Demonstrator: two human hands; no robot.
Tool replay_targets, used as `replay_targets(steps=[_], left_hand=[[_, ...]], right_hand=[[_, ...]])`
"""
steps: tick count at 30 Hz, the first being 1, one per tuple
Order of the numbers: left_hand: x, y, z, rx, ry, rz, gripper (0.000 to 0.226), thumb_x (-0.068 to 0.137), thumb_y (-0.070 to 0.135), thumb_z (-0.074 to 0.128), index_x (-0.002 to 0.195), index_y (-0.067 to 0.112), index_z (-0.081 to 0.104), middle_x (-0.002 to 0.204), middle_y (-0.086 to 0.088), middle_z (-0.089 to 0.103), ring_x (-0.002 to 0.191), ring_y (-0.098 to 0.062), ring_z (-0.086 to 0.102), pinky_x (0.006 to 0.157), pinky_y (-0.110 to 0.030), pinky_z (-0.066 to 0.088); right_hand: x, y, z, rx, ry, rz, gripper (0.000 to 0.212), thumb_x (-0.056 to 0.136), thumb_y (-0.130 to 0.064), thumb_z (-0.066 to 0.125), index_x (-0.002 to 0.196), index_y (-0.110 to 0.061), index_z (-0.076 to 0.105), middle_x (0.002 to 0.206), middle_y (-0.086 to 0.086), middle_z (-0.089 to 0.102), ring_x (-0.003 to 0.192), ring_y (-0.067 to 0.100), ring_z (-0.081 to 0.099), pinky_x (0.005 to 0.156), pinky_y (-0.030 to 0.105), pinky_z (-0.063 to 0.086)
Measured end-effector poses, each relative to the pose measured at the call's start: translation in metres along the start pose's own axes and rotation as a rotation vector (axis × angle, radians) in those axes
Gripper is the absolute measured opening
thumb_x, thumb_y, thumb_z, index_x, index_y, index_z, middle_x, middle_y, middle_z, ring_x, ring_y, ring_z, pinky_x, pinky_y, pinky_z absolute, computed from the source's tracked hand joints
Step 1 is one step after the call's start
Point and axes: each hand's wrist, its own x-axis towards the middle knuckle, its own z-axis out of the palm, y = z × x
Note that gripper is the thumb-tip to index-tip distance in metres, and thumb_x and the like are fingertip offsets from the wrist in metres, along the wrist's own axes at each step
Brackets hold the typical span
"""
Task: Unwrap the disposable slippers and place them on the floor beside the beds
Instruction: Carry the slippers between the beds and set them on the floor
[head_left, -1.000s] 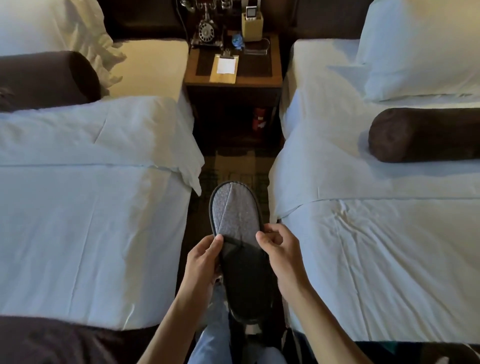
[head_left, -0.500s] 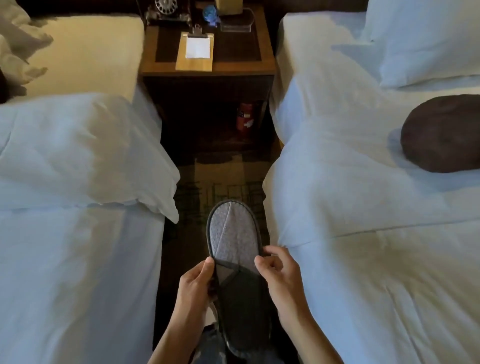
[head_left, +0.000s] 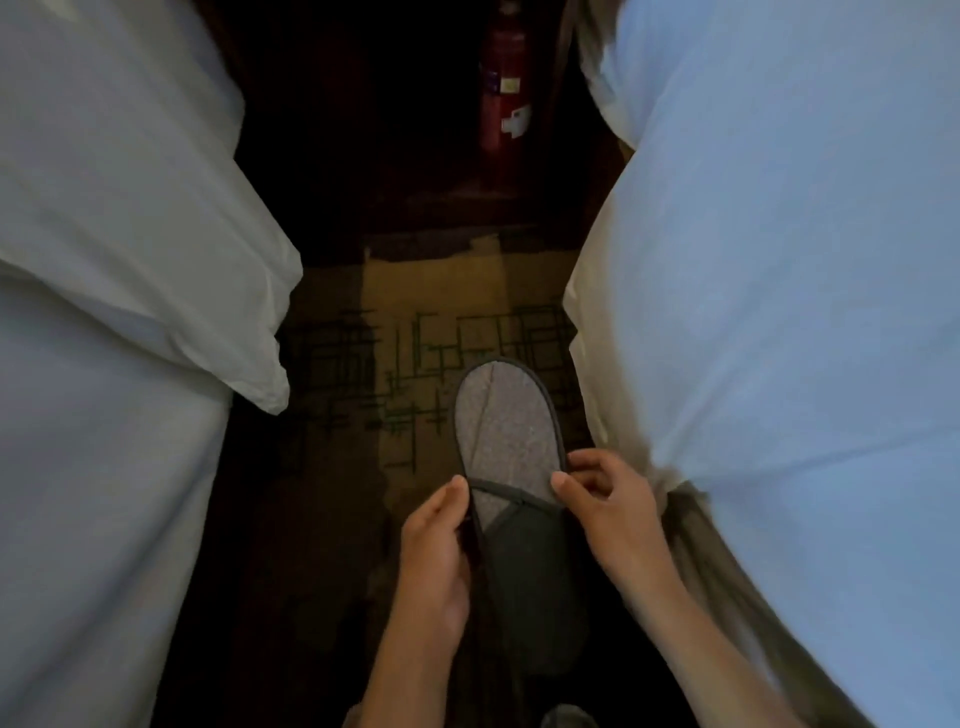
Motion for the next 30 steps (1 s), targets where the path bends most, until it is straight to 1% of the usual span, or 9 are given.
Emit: replay_targets(steps=[4, 8, 12, 16, 18, 22, 24, 27, 30], left_hand=[[0.061, -0.027, 0.007, -0.006, -0.022, 0.035, 0.024, 0.098, 0.019, 0.058, 0.099, 0.003, 0.076, 0.099, -0.019, 0.079, 0.09, -0.031, 0.075, 0.082, -0.042, 0.056], [0.116, -0.05, 0.008, -0.058, -0.078, 0.076, 0.025, 0.095, 0.02, 0.06, 0.102, 0.001, 0.074, 0.098, -0.021, 0.079, 0.083, -0.029, 0.077, 0.063, -0.032, 0.061], [0.157, -0.078, 0.007, -0.144, -0.125, 0.088, 0.03, 0.092, 0.023, 0.06, 0.109, 0.001, 0.072, 0.106, -0.023, 0.076, 0.089, -0.031, 0.076, 0.076, -0.038, 0.061], [0.175, -0.098, 0.0, -0.261, -0.13, -0.049, 0.054, 0.074, 0.039, 0.069, 0.116, 0.005, 0.071, 0.107, -0.02, 0.077, 0.09, -0.029, 0.076, 0.078, -0.041, 0.061], [0.176, -0.105, -0.005, -0.295, -0.164, -0.129, 0.062, 0.071, 0.046, 0.07, 0.118, 0.005, 0.072, 0.113, -0.022, 0.075, 0.099, -0.034, 0.074, 0.079, -0.045, 0.06], [0.176, -0.112, -0.01, -0.306, -0.29, -0.214, 0.063, 0.063, 0.056, 0.073, 0.102, 0.006, 0.08, 0.108, -0.023, 0.076, 0.093, -0.036, 0.076, 0.067, -0.044, 0.063], [0.18, -0.112, -0.012, -0.293, -0.344, -0.22, 0.071, 0.064, 0.057, 0.074, 0.111, 0.004, 0.076, 0.118, -0.026, 0.072, 0.104, -0.039, 0.071, 0.081, -0.05, 0.061], [0.19, -0.117, -0.016, -0.264, -0.373, -0.19, 0.079, 0.067, 0.056, 0.074, 0.126, 0.003, 0.067, 0.13, -0.028, 0.064, 0.123, -0.043, 0.06, 0.11, -0.057, 0.041], [0.197, -0.126, -0.021, -0.245, -0.346, -0.117, 0.07, 0.074, 0.047, 0.072, 0.127, 0.001, 0.065, 0.13, -0.03, 0.063, 0.122, -0.043, 0.059, 0.112, -0.058, 0.038]], right_hand=[[0.049, 0.04, 0.011, -0.004, -0.047, 0.021, 0.023, 0.087, -0.028, 0.07, 0.108, -0.023, 0.062, 0.084, -0.002, 0.071, 0.077, 0.007, 0.066, 0.06, 0.017, 0.047], [0.086, 0.074, 0.03, -0.041, 0.058, -0.078, 0.027, 0.085, -0.028, 0.072, 0.109, -0.019, 0.064, 0.092, -0.001, 0.069, 0.084, 0.012, 0.066, 0.067, 0.021, 0.049], [0.111, 0.102, 0.05, -0.073, 0.1, -0.113, 0.041, 0.081, -0.032, 0.076, 0.114, -0.012, 0.064, 0.098, -0.001, 0.066, 0.093, 0.015, 0.065, 0.078, 0.029, 0.054], [0.118, 0.119, 0.058, -0.05, 0.119, -0.132, 0.034, 0.078, -0.03, 0.078, 0.105, -0.013, 0.067, 0.1, 0.004, 0.07, 0.093, 0.017, 0.066, 0.078, 0.031, 0.054], [0.112, 0.124, 0.062, -0.026, 0.082, -0.097, 0.033, 0.078, -0.029, 0.078, 0.105, -0.013, 0.067, 0.1, 0.003, 0.069, 0.092, 0.015, 0.066, 0.078, 0.029, 0.054], [0.105, 0.129, 0.065, 0.026, 0.029, -0.031, 0.026, 0.078, -0.029, 0.079, 0.099, -0.022, 0.066, 0.094, -0.004, 0.068, 0.085, 0.003, 0.064, 0.066, 0.013, 0.049], [0.108, 0.133, 0.068, 0.066, 0.001, 0.004, 0.026, 0.078, -0.029, 0.079, 0.099, -0.022, 0.067, 0.095, -0.002, 0.069, 0.086, 0.006, 0.066, 0.066, 0.015, 0.05], [0.115, 0.139, 0.074, 0.106, -0.064, 0.052, 0.034, 0.077, -0.032, 0.079, 0.106, -0.02, 0.067, 0.098, 0.002, 0.071, 0.089, 0.012, 0.069, 0.071, 0.023, 0.054], [0.118, 0.144, 0.078, 0.142, -0.17, 0.112, 0.042, 0.076, -0.04, 0.078, 0.112, -0.024, 0.063, 0.105, -0.001, 0.07, 0.092, 0.009, 0.069, 0.072, 0.023, 0.055]])
